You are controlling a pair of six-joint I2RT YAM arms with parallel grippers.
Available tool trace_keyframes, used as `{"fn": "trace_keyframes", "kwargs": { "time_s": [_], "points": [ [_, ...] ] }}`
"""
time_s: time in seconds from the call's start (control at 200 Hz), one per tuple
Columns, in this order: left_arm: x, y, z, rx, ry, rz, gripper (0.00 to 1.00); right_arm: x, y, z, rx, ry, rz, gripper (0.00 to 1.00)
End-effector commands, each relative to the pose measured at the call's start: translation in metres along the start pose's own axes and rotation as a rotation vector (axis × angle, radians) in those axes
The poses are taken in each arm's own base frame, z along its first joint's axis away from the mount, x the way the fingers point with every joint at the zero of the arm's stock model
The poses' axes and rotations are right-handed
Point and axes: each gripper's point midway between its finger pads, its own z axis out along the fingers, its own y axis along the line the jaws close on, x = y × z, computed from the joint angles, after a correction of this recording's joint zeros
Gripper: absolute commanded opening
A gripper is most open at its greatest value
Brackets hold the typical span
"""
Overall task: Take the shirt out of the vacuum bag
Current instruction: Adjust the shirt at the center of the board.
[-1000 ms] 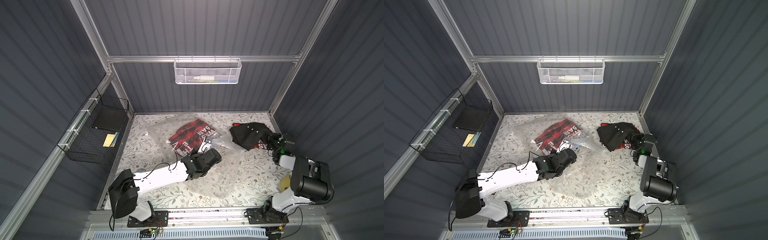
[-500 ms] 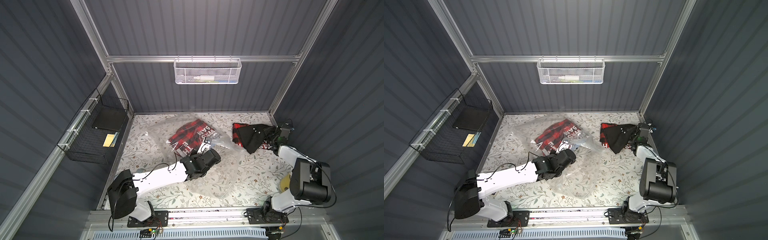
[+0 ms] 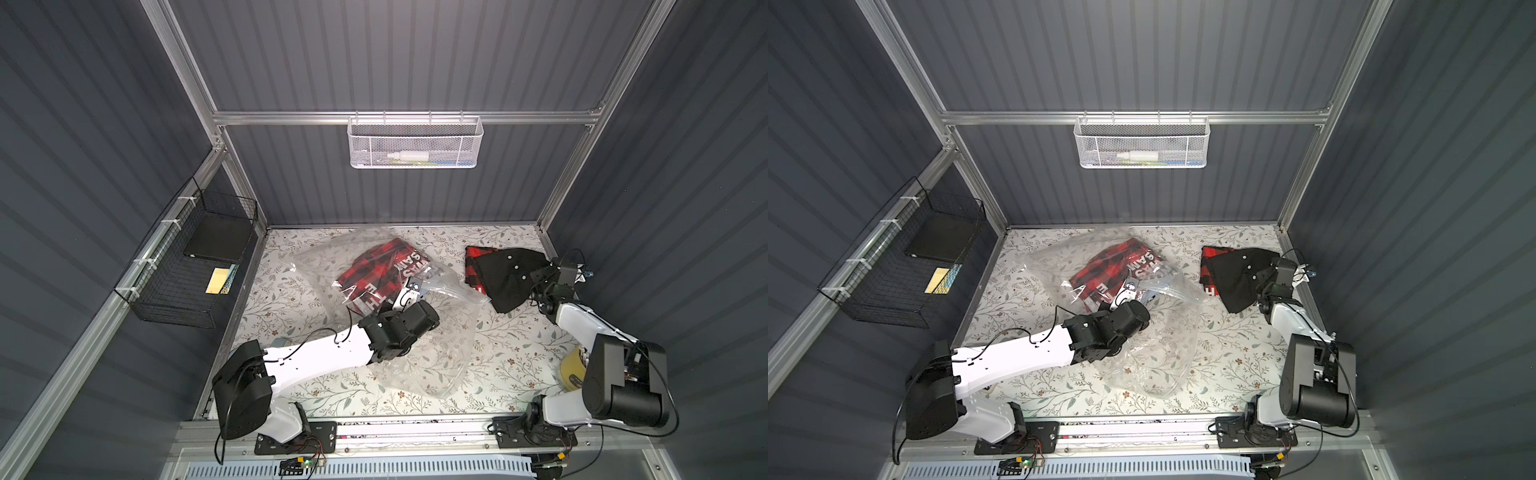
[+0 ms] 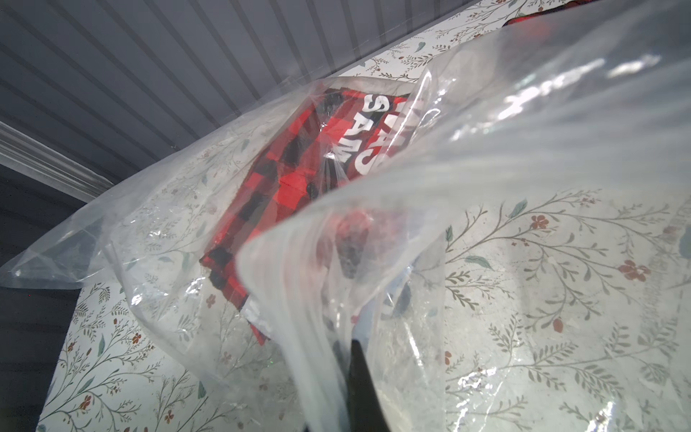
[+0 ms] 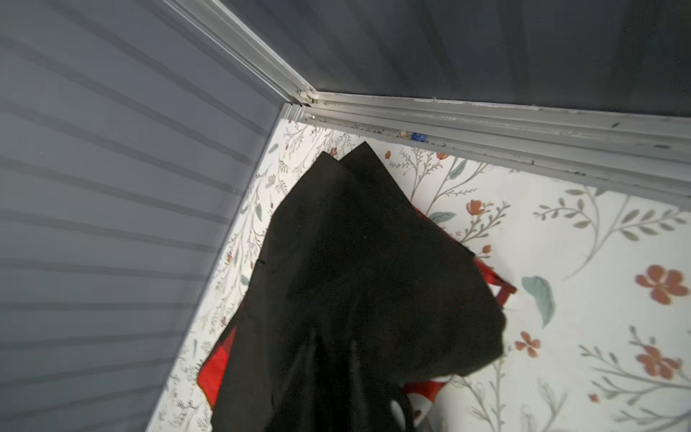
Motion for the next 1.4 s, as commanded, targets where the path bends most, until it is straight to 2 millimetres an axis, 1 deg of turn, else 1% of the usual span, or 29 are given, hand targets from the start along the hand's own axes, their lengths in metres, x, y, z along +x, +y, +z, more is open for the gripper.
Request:
{"fn": "trace_keyframes", "kwargs": {
  "time_s": [0.0,0.025,0.07,0.19,0.275,0.33,0.35,0.4,0.585,0.61,0.715,0.835,1.056,1.111,1.201,1.286,1.336,1.396],
  "points": [
    [0.005,0.003,-0.001,0.006,0.013,-0.019,0.00,0.012,-0.011,-0.004,0.022,0.044,0.004,0.47],
    [0.005,0.004,-0.001,0.005,0.012,-0.018,0.00,0.012,-0.009,-0.006,0.006,0.046,0.005,0.53],
    [0.004,0.005,-0.002,0.004,0.010,-0.019,0.00,0.013,-0.004,-0.012,-0.027,0.045,0.006,0.59],
    [0.001,0.009,-0.005,-0.001,-0.002,-0.027,0.00,0.007,0.015,-0.037,-0.089,-0.003,-0.025,0.70],
    [-0.001,0.010,-0.007,0.001,-0.009,-0.034,0.00,0.006,0.026,-0.051,-0.115,-0.018,-0.057,0.73],
    [-0.001,0.011,-0.007,-0.002,-0.011,-0.033,0.00,0.013,0.025,-0.052,-0.108,0.000,-0.071,0.74],
    [-0.001,0.012,-0.007,-0.002,-0.011,-0.034,0.00,0.010,0.029,-0.058,-0.127,-0.007,-0.067,0.74],
    [0.000,0.012,-0.008,-0.003,-0.011,-0.034,0.00,0.016,0.026,-0.058,-0.128,0.019,-0.066,0.75],
    [0.001,0.013,-0.009,0.001,-0.010,-0.042,0.00,0.041,0.004,-0.050,-0.102,0.083,-0.062,0.75],
    [0.001,0.014,-0.009,-0.001,-0.010,-0.043,0.00,0.051,-0.005,-0.044,-0.077,0.109,-0.066,0.75],
    [0.001,0.014,-0.010,0.002,-0.010,-0.043,0.00,0.070,-0.019,-0.037,-0.054,0.167,-0.063,0.75],
    [0.002,0.015,-0.010,-0.001,-0.010,-0.043,0.00,0.085,-0.028,-0.031,-0.047,0.200,-0.061,0.75],
    [0.005,0.015,-0.007,-0.015,-0.005,-0.033,0.00,0.102,-0.031,-0.019,-0.059,0.231,-0.057,0.74],
    [0.004,0.015,-0.007,-0.019,-0.007,-0.029,0.00,0.107,-0.032,-0.016,-0.060,0.234,-0.053,0.73],
    [0.005,0.015,-0.005,-0.027,-0.006,-0.022,0.00,0.112,-0.028,-0.013,-0.080,0.236,-0.042,0.71],
    [0.005,0.016,-0.005,-0.033,-0.006,-0.017,0.00,0.115,-0.022,-0.011,-0.103,0.233,-0.037,0.64],
    [0.006,0.016,-0.004,-0.035,-0.004,-0.014,0.00,0.114,-0.015,-0.011,-0.129,0.228,-0.030,0.60],
    [0.006,0.016,-0.004,-0.038,-0.005,-0.013,0.00,0.115,-0.007,-0.012,-0.152,0.220,-0.031,0.51]
  ]
}}
